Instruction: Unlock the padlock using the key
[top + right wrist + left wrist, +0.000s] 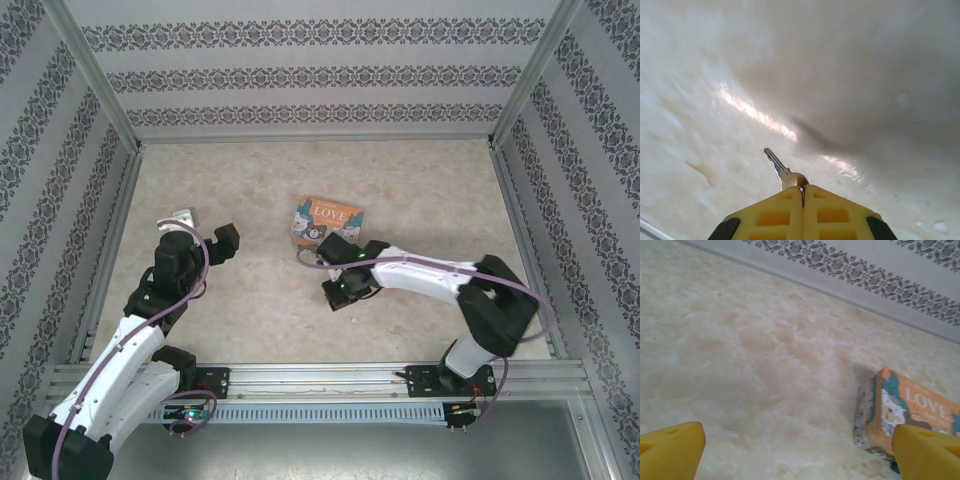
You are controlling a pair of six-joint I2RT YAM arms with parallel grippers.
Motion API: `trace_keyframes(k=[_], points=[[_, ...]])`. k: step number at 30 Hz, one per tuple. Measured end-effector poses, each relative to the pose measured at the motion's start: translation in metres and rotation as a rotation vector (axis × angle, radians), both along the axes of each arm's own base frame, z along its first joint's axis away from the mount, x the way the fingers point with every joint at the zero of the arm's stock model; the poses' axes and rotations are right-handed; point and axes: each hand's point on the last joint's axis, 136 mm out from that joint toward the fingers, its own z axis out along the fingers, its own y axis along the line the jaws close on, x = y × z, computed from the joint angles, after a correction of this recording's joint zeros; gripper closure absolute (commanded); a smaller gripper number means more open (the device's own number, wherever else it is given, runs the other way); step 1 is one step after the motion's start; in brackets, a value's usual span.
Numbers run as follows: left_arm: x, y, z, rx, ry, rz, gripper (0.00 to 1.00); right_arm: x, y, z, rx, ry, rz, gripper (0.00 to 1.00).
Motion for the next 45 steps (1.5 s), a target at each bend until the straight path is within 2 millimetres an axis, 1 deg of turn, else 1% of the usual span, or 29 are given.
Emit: trace_keyframes(k=[4,7,9,12,14,16,19,23,24,26,29,31,34,41,45], points=[[0.011,-0.016,0.019,-0.071,-0.004,-0.055,0.13,0.032,-0.003,0.043,0.218,-0.117,-0.136,1.00],[0.020,-0.036,0.024,-0.162,0.016,-0.117,0.20,0.051,-0.008,0.070,0.344,-0.205,-0.220,1.00],[0.027,-0.051,0.023,-0.231,0.042,-0.165,0.24,0.061,-0.010,0.087,0.420,-0.263,-0.263,1.00],[0.038,-0.077,0.018,-0.333,0.089,-0.238,0.29,0.073,-0.014,0.111,0.535,-0.345,-0.326,1.00],[0.041,-0.099,0.018,-0.381,0.112,-0.298,0.32,0.078,-0.017,0.124,0.600,-0.396,-0.361,1.00],[0.042,-0.125,0.023,-0.417,0.124,-0.370,0.34,0.082,-0.018,0.135,0.651,-0.435,-0.384,1.00],[0.041,-0.161,0.037,-0.447,0.130,-0.470,0.35,0.087,-0.019,0.149,0.708,-0.482,-0.407,1.00],[0.038,-0.203,0.057,-0.460,0.116,-0.585,0.37,0.091,-0.019,0.159,0.746,-0.517,-0.423,1.00],[0.037,-0.210,0.060,-0.461,0.117,-0.605,0.38,0.091,-0.019,0.160,0.750,-0.521,-0.424,1.00],[0.035,-0.226,0.062,-0.461,0.127,-0.645,0.38,0.092,-0.019,0.162,0.755,-0.527,-0.425,1.00],[0.034,-0.242,0.058,-0.454,0.149,-0.681,0.39,0.093,-0.018,0.166,0.767,-0.539,-0.427,1.00],[0.033,-0.247,0.053,-0.448,0.162,-0.693,0.41,0.092,-0.016,0.167,0.774,-0.541,-0.424,1.00],[0.034,-0.249,0.048,-0.432,0.176,-0.698,0.43,0.089,-0.013,0.168,0.778,-0.540,-0.417,1.00],[0.034,-0.252,0.048,-0.430,0.179,-0.712,0.49,0.088,-0.011,0.169,0.779,-0.540,-0.413,1.00],[0.032,-0.259,0.038,-0.427,0.203,-0.721,0.52,0.086,-0.009,0.168,0.777,-0.540,-0.409,1.00]])
